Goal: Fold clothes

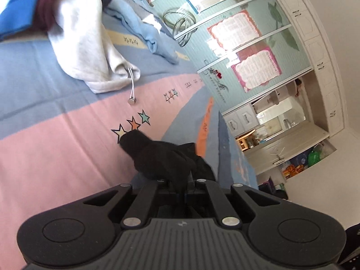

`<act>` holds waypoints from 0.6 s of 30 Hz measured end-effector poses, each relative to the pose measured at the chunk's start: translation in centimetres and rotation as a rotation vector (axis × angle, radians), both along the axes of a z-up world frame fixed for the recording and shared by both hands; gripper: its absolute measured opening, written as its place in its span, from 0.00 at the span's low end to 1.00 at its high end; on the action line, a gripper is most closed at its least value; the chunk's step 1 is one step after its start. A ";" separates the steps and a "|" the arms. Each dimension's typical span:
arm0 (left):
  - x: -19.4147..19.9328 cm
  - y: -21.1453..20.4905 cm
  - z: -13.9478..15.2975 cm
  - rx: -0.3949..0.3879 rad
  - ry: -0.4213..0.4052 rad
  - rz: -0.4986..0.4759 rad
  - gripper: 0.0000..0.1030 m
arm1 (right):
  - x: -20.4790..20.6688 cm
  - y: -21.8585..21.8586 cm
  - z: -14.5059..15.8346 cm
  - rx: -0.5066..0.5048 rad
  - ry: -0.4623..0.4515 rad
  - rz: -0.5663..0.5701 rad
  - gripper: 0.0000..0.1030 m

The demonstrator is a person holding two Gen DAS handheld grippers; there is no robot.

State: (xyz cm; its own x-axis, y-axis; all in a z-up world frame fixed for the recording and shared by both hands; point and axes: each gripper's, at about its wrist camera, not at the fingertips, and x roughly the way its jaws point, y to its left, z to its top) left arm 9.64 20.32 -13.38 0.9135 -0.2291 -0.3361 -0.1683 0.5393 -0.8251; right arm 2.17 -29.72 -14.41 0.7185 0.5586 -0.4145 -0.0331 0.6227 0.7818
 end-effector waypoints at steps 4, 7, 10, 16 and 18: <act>-6.8 1.3 2.3 0.044 -0.022 0.041 0.03 | -1.1 0.3 0.0 -0.005 0.018 0.017 0.50; -11.4 3.0 2.6 0.097 0.003 0.043 0.03 | -3.3 -1.4 -1.0 0.018 0.066 -0.016 0.50; -13.2 4.3 1.5 0.101 0.053 0.031 0.03 | -6.5 -4.7 -2.4 0.060 0.124 -0.112 0.55; -12.2 3.9 0.7 0.130 0.087 0.022 0.03 | -14.8 -11.5 -3.7 0.123 0.152 -0.400 0.64; -11.6 3.6 0.4 0.128 0.105 0.009 0.03 | -16.6 -12.9 -4.2 0.201 0.154 -0.438 0.66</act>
State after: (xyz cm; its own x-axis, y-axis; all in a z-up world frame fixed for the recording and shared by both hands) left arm -1.99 23.94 -13.00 0.8739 -0.1701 -0.4554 -0.2553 0.6366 -0.7277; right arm -14.39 -42.67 -18.56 0.8421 0.2978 -0.4496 0.3231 0.3889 0.8628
